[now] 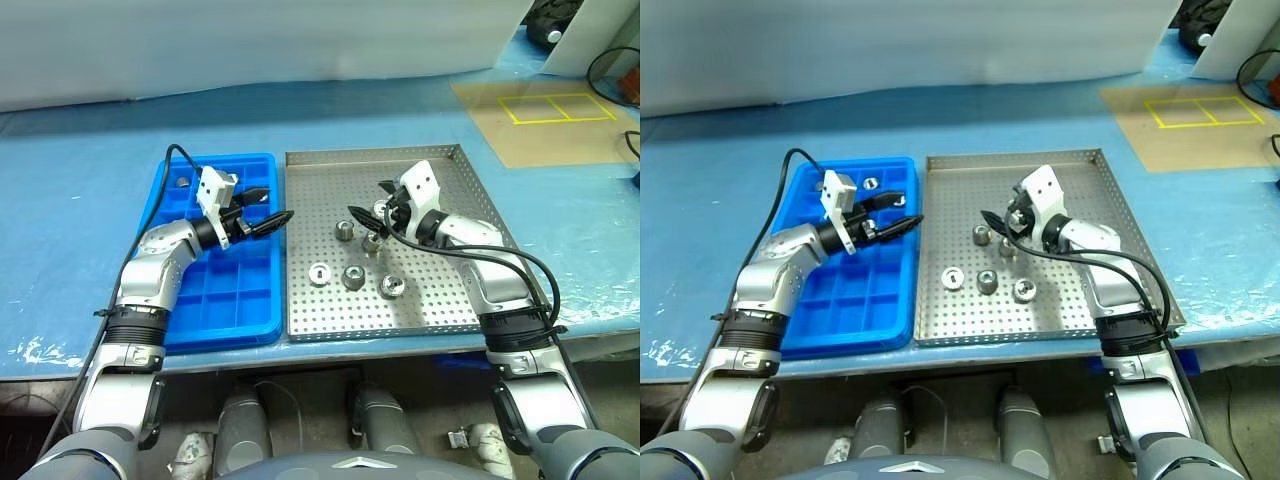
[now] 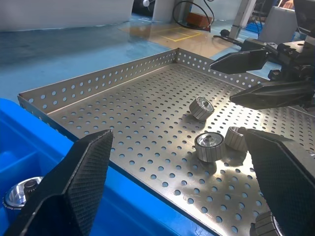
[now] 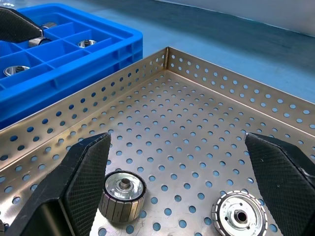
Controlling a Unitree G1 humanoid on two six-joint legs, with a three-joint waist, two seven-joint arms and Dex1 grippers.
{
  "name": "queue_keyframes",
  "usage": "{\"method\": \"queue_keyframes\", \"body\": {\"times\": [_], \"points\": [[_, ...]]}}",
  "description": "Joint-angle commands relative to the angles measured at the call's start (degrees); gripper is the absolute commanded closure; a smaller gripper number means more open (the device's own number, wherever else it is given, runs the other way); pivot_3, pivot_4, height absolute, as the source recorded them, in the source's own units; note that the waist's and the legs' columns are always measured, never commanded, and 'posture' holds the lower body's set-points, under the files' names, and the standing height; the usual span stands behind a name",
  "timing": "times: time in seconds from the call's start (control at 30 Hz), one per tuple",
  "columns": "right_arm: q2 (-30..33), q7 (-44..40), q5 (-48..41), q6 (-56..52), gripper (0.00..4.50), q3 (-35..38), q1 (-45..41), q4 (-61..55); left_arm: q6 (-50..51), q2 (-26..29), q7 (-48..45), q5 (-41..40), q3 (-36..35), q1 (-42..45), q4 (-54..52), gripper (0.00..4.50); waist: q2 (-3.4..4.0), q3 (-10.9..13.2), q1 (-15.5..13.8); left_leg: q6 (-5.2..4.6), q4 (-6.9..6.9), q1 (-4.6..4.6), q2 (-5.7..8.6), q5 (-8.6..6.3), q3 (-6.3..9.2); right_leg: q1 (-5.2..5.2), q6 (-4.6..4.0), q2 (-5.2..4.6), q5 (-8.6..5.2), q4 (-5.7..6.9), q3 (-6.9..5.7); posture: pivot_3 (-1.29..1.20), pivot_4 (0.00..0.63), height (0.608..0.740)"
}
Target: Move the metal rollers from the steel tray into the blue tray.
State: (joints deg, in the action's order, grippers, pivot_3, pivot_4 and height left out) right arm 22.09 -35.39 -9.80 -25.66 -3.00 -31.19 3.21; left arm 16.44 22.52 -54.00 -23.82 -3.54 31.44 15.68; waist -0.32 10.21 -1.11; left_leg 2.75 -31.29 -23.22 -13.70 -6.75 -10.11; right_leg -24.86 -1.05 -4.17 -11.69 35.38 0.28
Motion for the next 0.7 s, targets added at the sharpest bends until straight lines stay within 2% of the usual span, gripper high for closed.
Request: {"method": "queue_keyframes", "body": {"times": [0.03, 0.43, 0.7], "points": [[-0.05, 0.29, -0.04, 1.03, 0.00, 0.07, -0.82, -2.52, -0.65, -0.07, 0.36, -0.81, -1.01, 1.16, -1.79, 0.02, 0.00, 0.00, 0.00, 0.00, 0.00, 0.00, 0.00, 0.00, 0.00, 0.00, 0.00, 0.00, 0.00, 0.00, 0.00, -0.24, 0.150, 0.740], [0.00, 0.19, -0.14, 1.13, 0.00, -0.14, -1.10, -2.48, -0.48, -0.01, 0.19, -1.12, -1.09, 1.49, -1.92, 0.02, 0.00, 0.00, 0.00, 0.00, 0.00, 0.00, 0.00, 0.00, 0.00, 0.00, 0.00, 0.00, 0.00, 0.00, 0.00, -0.24, 0.150, 0.740], [1.21, -0.48, -0.64, 0.32, 0.00, 0.56, -0.16, -4.35, -1.35, -2.36, -1.86, 0.01, 1.54, 4.38, 0.53, 0.02, 0.00, 0.00, -0.01, 0.00, 0.00, -0.01, 0.02, 0.00, 0.00, 0.01, 0.00, -0.01, 0.00, -0.01, 0.01, -0.28, 0.150, 0.740]]}}
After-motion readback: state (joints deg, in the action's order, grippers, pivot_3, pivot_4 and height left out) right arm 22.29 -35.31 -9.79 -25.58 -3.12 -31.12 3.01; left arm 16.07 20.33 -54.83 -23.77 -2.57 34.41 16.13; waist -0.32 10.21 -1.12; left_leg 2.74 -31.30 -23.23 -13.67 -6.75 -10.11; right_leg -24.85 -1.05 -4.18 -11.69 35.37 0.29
